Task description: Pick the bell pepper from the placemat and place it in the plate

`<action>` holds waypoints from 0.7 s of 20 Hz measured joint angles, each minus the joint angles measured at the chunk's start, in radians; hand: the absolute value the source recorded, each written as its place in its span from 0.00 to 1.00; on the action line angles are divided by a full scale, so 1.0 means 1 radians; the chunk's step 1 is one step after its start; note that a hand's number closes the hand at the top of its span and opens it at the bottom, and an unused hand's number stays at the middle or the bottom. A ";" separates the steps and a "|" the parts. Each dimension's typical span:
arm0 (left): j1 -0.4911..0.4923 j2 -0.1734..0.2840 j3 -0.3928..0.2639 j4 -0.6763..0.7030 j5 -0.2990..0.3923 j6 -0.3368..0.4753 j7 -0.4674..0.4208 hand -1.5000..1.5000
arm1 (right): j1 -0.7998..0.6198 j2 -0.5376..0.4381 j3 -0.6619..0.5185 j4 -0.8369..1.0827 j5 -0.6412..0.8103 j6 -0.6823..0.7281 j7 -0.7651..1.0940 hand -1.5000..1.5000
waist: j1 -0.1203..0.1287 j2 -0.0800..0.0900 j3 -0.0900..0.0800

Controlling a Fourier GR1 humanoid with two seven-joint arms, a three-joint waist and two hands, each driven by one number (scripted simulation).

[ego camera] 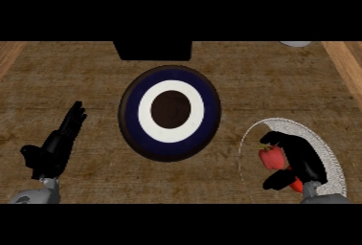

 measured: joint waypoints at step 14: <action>0.028 -0.011 0.017 -0.011 -0.015 0.004 -0.001 0.50 | 0.143 0.095 -0.008 -0.116 0.151 -0.241 0.013 1.00 | -0.029 -0.011 -0.008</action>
